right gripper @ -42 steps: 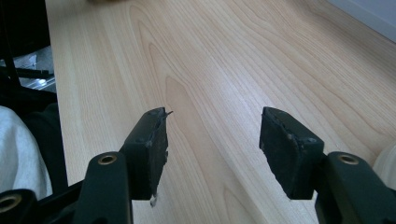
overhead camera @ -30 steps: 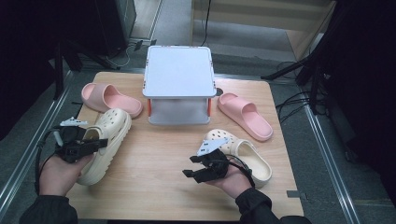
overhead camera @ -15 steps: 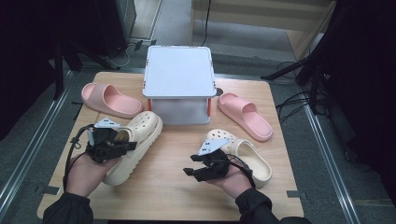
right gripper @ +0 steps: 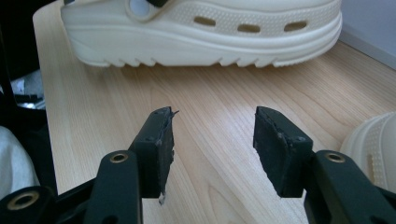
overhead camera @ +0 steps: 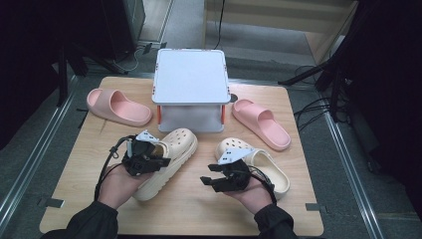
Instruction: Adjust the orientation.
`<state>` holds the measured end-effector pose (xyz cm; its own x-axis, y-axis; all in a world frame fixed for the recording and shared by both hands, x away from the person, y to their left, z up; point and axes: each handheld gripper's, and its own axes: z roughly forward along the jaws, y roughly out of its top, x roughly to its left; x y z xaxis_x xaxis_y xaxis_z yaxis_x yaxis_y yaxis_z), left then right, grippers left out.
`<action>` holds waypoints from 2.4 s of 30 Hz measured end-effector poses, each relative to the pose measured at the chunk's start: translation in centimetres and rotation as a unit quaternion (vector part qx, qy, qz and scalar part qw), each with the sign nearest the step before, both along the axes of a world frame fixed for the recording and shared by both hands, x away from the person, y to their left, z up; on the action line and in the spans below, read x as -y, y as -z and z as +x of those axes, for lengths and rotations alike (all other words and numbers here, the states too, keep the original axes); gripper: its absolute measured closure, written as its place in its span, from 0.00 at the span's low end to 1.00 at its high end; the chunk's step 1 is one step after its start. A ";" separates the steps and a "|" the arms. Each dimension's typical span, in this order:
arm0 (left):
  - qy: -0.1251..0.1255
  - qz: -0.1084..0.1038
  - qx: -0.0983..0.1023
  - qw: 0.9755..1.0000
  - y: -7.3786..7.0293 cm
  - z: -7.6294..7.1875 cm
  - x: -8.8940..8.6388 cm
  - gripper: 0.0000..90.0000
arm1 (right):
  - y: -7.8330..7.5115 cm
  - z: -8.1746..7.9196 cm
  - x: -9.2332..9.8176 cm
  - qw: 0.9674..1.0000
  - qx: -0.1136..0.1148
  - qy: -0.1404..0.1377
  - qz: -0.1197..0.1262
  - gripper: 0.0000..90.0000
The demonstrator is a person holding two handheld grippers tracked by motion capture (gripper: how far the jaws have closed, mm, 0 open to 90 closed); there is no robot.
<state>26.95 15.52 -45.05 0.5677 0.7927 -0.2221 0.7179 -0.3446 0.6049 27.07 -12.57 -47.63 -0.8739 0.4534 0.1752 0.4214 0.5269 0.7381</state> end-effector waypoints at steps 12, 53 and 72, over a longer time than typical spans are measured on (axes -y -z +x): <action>0.036 0.001 -0.016 0.999 1.0 0.0 1.1 0.82 | 0.3 0.4 0.0 1.000 0.005 0.027 0.010 0.62; 0.030 0.008 -0.041 0.999 4.0 1.1 -5.7 0.98 | 3.2 1.3 -6.5 0.999 -0.011 0.042 0.016 0.98; 0.047 -0.018 -0.051 0.997 4.3 1.0 -3.9 0.96 | 3.0 3.3 -5.1 0.997 -0.010 0.079 0.010 0.98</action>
